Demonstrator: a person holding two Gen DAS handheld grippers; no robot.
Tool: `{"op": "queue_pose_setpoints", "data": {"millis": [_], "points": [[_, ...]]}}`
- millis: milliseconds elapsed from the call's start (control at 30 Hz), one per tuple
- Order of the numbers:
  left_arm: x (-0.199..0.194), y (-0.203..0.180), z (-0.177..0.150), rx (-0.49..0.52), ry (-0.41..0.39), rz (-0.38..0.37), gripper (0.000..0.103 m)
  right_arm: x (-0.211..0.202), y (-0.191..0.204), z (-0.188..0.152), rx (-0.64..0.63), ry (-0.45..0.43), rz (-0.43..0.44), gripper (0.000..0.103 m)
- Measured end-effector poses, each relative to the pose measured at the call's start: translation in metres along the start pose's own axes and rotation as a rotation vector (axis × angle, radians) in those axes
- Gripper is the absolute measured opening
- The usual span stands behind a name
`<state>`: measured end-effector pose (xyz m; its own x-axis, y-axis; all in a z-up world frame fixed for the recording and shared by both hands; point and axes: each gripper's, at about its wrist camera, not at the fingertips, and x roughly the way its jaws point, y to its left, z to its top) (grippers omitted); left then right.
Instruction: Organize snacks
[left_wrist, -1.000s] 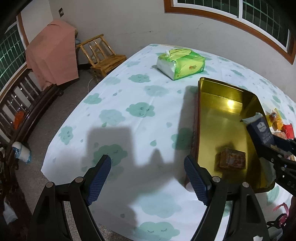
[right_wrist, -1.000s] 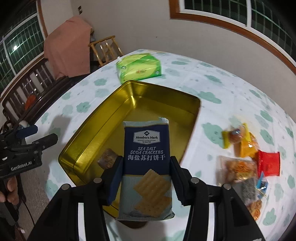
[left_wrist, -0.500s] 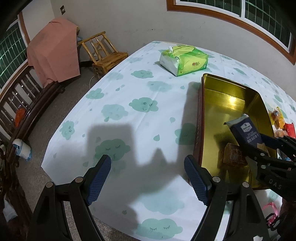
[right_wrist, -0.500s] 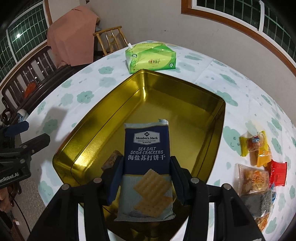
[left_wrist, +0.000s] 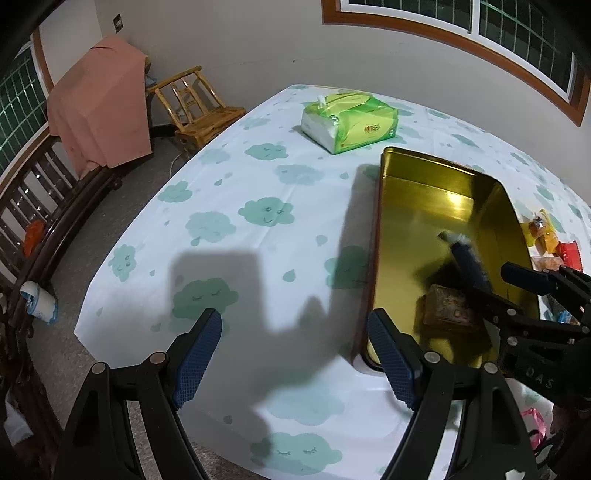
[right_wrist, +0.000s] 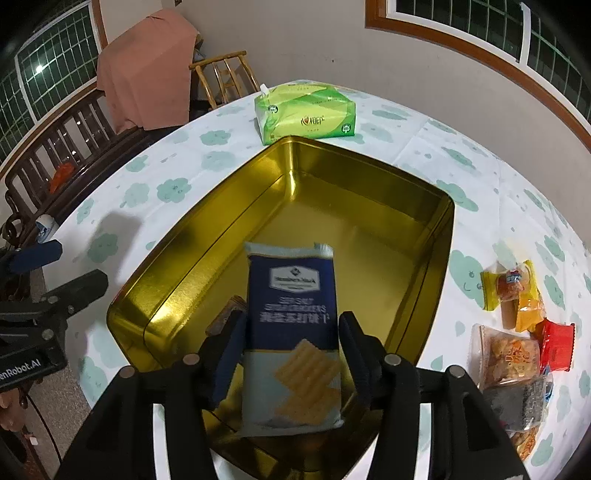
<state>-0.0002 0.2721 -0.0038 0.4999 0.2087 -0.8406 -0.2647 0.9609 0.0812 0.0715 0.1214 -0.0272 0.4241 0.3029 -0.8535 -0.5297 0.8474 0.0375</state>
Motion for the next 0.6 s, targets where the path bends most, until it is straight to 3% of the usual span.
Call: {"op": "queue_pose_setpoints", "data": {"millis": [333,600], "points": [[-0.014,-0.033,0.0,0.039,-0.024,-0.048,0.079,-0.048,-0.021,-0.014,0.02,-0.072,0.009,0.059],[-0.026,-0.079,-0.003,0.111,-0.039,-0.104,0.079,-0.096,-0.069,-0.056,0.088,-0.106,-0.023,0.059]]}}
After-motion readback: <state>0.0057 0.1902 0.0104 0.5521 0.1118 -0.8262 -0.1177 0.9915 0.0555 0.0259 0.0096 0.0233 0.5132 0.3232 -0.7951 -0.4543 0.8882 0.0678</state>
